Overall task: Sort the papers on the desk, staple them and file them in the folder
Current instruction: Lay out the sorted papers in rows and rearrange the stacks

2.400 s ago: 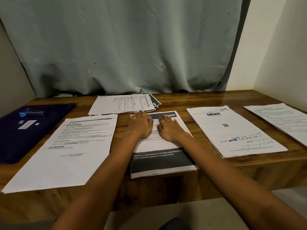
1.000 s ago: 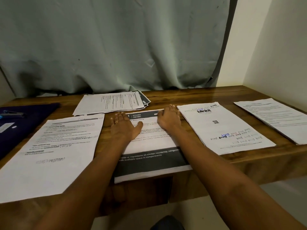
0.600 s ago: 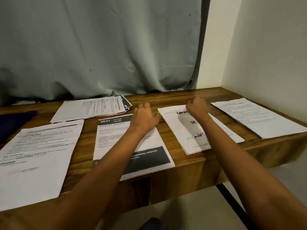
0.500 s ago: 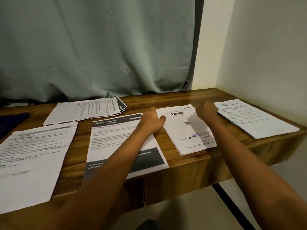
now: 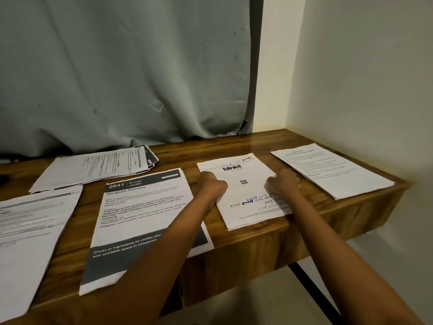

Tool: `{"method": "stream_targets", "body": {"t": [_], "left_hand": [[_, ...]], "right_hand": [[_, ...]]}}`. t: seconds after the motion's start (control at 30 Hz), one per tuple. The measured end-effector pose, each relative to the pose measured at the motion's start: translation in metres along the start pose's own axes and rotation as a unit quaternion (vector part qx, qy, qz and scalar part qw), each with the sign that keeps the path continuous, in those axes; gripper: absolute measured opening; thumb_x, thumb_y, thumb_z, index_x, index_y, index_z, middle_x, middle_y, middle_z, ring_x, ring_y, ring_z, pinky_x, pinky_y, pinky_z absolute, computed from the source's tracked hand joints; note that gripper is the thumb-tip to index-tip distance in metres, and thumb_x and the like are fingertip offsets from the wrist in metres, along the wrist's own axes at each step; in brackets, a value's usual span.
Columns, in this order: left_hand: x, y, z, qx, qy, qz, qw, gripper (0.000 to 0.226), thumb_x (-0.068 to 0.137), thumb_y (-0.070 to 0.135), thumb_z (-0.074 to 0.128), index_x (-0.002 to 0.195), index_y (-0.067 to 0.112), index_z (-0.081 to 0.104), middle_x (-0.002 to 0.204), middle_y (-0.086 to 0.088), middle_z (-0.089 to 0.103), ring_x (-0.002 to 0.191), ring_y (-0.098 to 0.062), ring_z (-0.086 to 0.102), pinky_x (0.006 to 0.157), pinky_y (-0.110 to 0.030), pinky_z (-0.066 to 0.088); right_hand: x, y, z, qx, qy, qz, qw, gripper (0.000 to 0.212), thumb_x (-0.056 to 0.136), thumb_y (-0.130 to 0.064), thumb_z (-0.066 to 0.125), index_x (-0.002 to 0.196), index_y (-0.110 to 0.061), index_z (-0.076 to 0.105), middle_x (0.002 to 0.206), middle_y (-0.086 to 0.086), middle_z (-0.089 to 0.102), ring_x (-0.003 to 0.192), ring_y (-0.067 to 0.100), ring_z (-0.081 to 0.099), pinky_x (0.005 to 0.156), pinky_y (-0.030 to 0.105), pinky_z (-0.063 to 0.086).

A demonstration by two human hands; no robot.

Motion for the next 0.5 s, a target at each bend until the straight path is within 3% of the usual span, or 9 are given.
{"method": "stream_targets", "body": {"t": [0.1, 0.2, 0.33, 0.43, 0.5], "left_hand": [[0.008, -0.004, -0.004, -0.053, 0.013, 0.001, 0.998, 0.044, 0.085, -0.003, 0.058, 0.128, 0.006, 0.051, 0.132, -0.008, 0.056, 0.114, -0.027, 0.055, 0.076, -0.029, 0.050], [0.013, -0.003, -0.005, -0.096, -0.002, 0.003, 0.995, 0.043, 0.086, -0.003, 0.059, 0.128, 0.007, 0.055, 0.131, -0.009, 0.058, 0.114, -0.027, 0.057, 0.080, -0.031, 0.051], [0.017, -0.002, -0.008, -0.124, -0.007, -0.005, 0.992, 0.039, 0.090, 0.000, 0.056, 0.129, 0.006, 0.053, 0.131, -0.010, 0.057, 0.113, -0.027, 0.057, 0.078, -0.030, 0.048], [0.022, -0.001, -0.017, -0.123, 0.027, 0.011, 0.992, 0.032, 0.091, 0.006, 0.059, 0.123, 0.007, 0.057, 0.129, -0.009, 0.059, 0.111, -0.027, 0.058, 0.071, -0.027, 0.048], [0.025, -0.001, -0.026, -0.104, 0.062, 0.025, 0.992, 0.032, 0.089, 0.005, 0.063, 0.120, 0.008, 0.057, 0.129, -0.010, 0.059, 0.113, -0.029, 0.058, 0.076, -0.031, 0.052]], "right_hand": [[-0.006, 0.003, -0.002, 0.024, 0.058, -0.001, 0.998, 0.032, 0.088, -0.015, 0.053, 0.114, 0.001, 0.058, 0.123, 0.018, 0.055, 0.118, 0.037, 0.048, 0.097, 0.041, 0.039], [-0.010, 0.005, -0.004, 0.068, 0.099, -0.037, 0.992, 0.022, 0.085, -0.010, 0.051, 0.101, 0.001, 0.062, 0.109, 0.018, 0.063, 0.103, 0.036, 0.057, 0.090, 0.042, 0.047], [-0.016, 0.006, -0.008, 0.117, 0.095, -0.063, 0.987, 0.016, 0.085, -0.008, 0.050, 0.094, -0.003, 0.063, 0.101, 0.015, 0.065, 0.093, 0.033, 0.059, 0.080, 0.039, 0.050], [-0.023, 0.006, -0.011, 0.124, 0.082, -0.072, 0.986, 0.012, 0.088, -0.006, 0.050, 0.094, -0.004, 0.060, 0.096, 0.013, 0.062, 0.091, 0.030, 0.059, 0.070, 0.032, 0.044], [-0.027, 0.008, -0.011, 0.123, 0.073, -0.077, 0.987, 0.010, 0.088, -0.006, 0.049, 0.081, -0.008, 0.056, 0.084, 0.008, 0.059, 0.079, 0.025, 0.058, 0.060, 0.026, 0.039]]}}
Point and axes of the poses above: each hand's wrist, its own x-axis towards the middle knuckle, its own z-axis out of the palm, y = z × x, the point moved 6 cm from there along x, towards the middle knuckle
